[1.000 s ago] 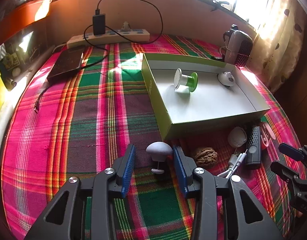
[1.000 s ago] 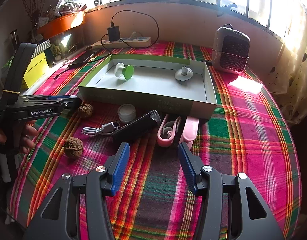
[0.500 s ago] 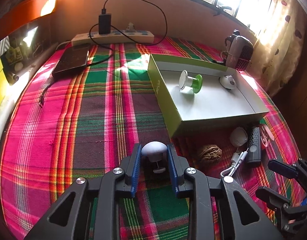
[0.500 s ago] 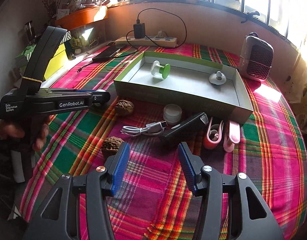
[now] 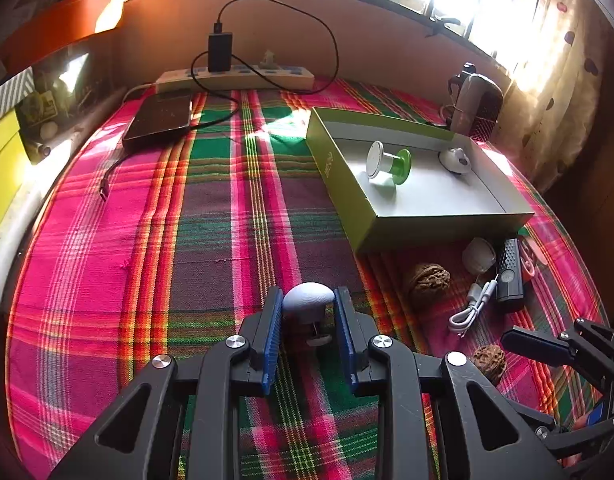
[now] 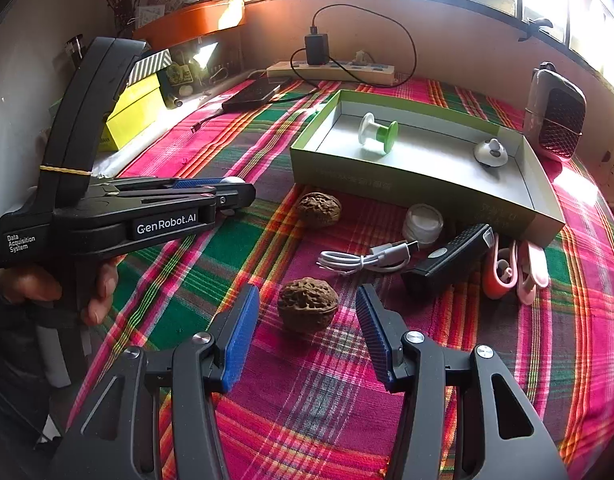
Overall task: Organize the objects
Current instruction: 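Close the right gripper on the walnut while the left gripper holds the knob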
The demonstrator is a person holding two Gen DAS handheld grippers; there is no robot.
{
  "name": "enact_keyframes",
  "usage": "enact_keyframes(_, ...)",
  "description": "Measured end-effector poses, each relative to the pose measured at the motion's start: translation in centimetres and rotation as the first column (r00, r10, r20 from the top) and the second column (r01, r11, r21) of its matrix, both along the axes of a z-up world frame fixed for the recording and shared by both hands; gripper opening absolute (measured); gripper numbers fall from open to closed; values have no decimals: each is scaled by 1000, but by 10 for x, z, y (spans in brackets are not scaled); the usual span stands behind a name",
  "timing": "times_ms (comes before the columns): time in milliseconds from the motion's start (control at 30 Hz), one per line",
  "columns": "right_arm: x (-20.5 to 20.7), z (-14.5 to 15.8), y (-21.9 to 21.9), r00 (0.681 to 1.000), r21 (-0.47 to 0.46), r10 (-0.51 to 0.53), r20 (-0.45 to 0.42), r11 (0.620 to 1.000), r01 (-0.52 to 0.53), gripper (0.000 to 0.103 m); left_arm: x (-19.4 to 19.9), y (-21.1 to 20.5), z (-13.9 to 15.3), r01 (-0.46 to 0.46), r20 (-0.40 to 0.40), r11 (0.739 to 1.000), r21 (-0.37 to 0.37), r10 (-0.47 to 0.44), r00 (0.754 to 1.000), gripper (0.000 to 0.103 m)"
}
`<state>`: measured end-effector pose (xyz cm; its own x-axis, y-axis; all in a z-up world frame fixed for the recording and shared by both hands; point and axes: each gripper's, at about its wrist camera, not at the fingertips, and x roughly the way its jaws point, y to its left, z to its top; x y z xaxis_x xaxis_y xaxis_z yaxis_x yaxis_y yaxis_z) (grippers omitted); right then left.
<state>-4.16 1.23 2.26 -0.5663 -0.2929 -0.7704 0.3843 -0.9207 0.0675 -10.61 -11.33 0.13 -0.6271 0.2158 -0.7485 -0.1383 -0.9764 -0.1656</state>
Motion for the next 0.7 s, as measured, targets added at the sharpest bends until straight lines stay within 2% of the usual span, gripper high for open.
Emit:
enact_keyframes(267,-6,-9,-4,1000,18,-16,27,1000,16,51,-2,-3,0,-1,2,1000,22,1,1000,24)
enact_keyframes(500,-5,-10,-5,1000,20,-16,10,1000,16,51,-2,-3,0,-1,1,1000,18,1,1000,24)
enact_keyframes(600,-6,-10,-7,1000,38,-16,0,999,16,39,-2,-2,0,-2,1,1000,14,2,1000,24)
enact_keyframes(700,-6,-10,-4,1000,15,-22,5,1000,22,37,-2,-2,0,-2,1,1000,12,2,1000,24)
